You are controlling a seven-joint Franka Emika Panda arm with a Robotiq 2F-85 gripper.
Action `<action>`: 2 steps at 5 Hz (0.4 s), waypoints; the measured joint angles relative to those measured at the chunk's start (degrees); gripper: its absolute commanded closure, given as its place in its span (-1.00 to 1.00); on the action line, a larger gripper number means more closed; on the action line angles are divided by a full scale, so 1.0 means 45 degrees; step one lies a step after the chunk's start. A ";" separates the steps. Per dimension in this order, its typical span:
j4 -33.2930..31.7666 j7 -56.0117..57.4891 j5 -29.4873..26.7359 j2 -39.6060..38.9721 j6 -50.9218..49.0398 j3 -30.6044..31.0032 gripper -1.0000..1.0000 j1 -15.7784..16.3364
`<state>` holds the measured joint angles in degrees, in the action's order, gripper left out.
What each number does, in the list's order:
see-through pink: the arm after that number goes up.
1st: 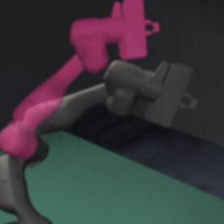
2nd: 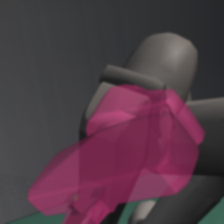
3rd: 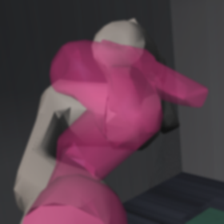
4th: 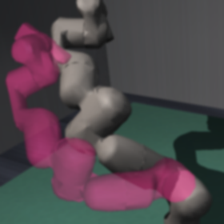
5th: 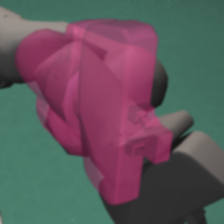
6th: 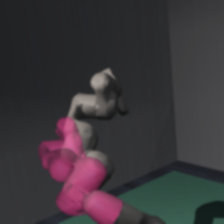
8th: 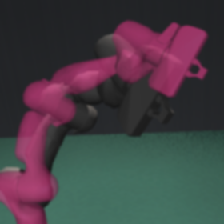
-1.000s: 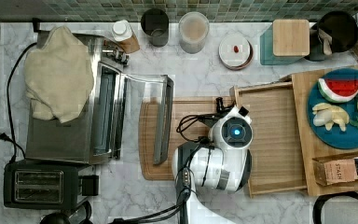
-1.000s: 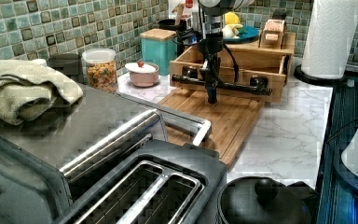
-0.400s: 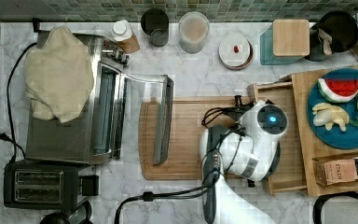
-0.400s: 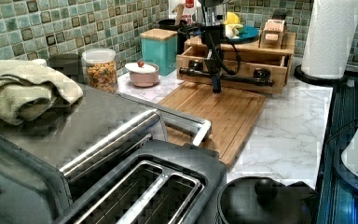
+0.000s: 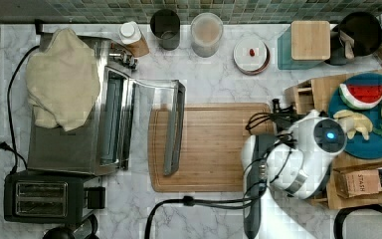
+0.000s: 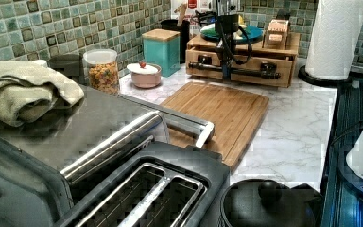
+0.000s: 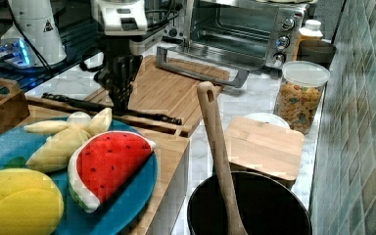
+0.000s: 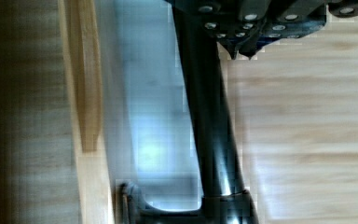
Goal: Close the drawer.
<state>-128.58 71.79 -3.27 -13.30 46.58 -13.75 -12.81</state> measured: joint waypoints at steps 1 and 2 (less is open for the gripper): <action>0.0821 0.1902 -0.0873 -0.0846 0.0124 -0.0113 1.00 -0.0620; 0.1492 0.2599 -0.1083 -0.1206 -0.0541 -0.0085 1.00 -0.0732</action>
<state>-121.87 83.48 -8.14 -18.73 44.15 -14.14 -16.10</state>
